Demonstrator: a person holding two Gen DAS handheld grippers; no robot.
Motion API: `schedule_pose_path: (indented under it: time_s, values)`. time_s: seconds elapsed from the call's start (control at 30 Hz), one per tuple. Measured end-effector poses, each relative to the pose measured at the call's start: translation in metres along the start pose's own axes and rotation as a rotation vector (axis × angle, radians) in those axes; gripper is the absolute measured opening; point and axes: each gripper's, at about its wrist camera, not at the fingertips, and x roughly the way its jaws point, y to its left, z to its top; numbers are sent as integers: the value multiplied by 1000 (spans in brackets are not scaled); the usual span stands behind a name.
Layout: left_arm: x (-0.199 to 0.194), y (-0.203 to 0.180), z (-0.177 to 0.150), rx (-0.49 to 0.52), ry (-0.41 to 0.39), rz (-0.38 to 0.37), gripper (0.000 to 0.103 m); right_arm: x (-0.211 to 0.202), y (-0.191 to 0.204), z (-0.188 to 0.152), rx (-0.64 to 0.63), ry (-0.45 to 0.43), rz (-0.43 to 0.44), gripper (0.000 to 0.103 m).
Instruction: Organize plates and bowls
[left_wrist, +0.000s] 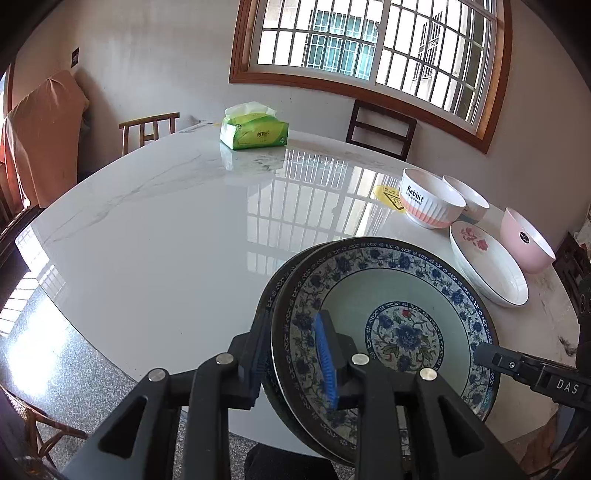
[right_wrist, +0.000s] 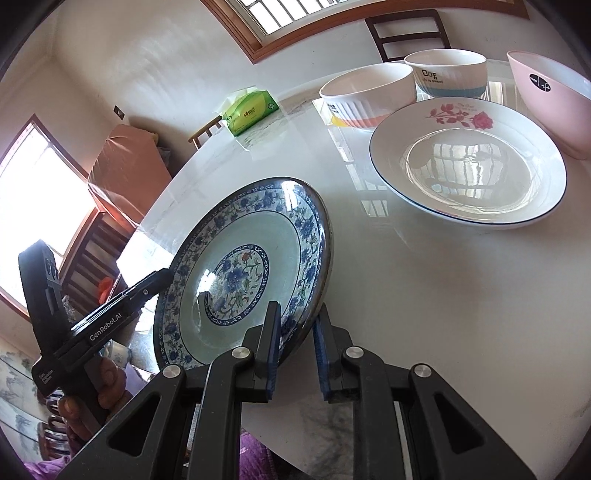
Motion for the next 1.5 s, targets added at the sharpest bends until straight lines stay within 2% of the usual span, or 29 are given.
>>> schedule_pose_path:
  time_s: [0.13, 0.23, 0.37, 0.57, 0.7, 0.83, 0.93, 1.03, 1.23, 1.5]
  values:
    - [-4, 0, 1, 3, -21, 6, 34, 0, -2, 0, 15, -6, 11, 20]
    - [-5, 0, 0, 11, -16, 15, 35, -9, -6, 0, 30, -47, 28, 26]
    - [-6, 0, 0, -2, -7, 11, 35, -26, -12, -2, 31, -127, -11, 26]
    - [-12, -11, 1, 18, 3, -33, 35, -37, -19, -8, 8, -167, -91, 24]
    - [-16, -33, 10, 39, 44, -156, 35, -47, -31, -13, 3, -185, -138, 24]
    - [-15, -71, 26, 85, 86, -280, 38, -62, -61, -7, 68, -209, -160, 26]
    - [-2, -100, 40, 88, 159, -399, 40, -76, -87, 1, 105, -244, -210, 26]
    - [18, -124, 51, 55, 228, -466, 40, -85, -117, 7, 165, -268, -235, 26]
    - [64, -160, 72, 48, 303, -433, 40, -94, -150, 16, 265, -306, -176, 26]
    - [113, -171, 84, 3, 398, -392, 40, -89, -177, 37, 336, -341, -82, 26]
